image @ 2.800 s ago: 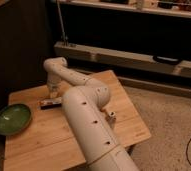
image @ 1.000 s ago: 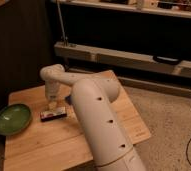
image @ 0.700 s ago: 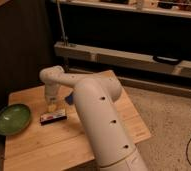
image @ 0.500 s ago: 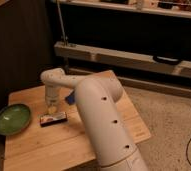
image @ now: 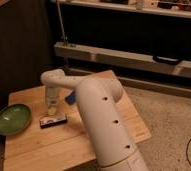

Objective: Push the eraser across the table

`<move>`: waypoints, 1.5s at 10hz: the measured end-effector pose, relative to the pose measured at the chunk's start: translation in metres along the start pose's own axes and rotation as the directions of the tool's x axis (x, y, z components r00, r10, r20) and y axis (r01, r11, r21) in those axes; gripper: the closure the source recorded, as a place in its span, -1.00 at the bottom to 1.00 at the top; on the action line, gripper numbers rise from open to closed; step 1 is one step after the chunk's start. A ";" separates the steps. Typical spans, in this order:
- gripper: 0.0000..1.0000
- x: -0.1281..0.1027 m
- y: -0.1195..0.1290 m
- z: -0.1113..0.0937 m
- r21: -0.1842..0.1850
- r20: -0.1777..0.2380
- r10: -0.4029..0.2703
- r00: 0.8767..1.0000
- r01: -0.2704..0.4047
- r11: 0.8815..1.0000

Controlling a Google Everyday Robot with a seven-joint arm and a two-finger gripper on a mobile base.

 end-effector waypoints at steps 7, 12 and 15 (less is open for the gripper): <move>0.81 0.001 0.000 0.000 0.000 0.000 0.000 1.000 0.000 1.000; -0.27 -0.022 -0.004 -0.074 0.170 -0.052 -0.048 0.997 0.056 0.984; -0.52 -0.039 0.002 -0.130 0.203 -0.063 -0.054 0.997 0.066 0.977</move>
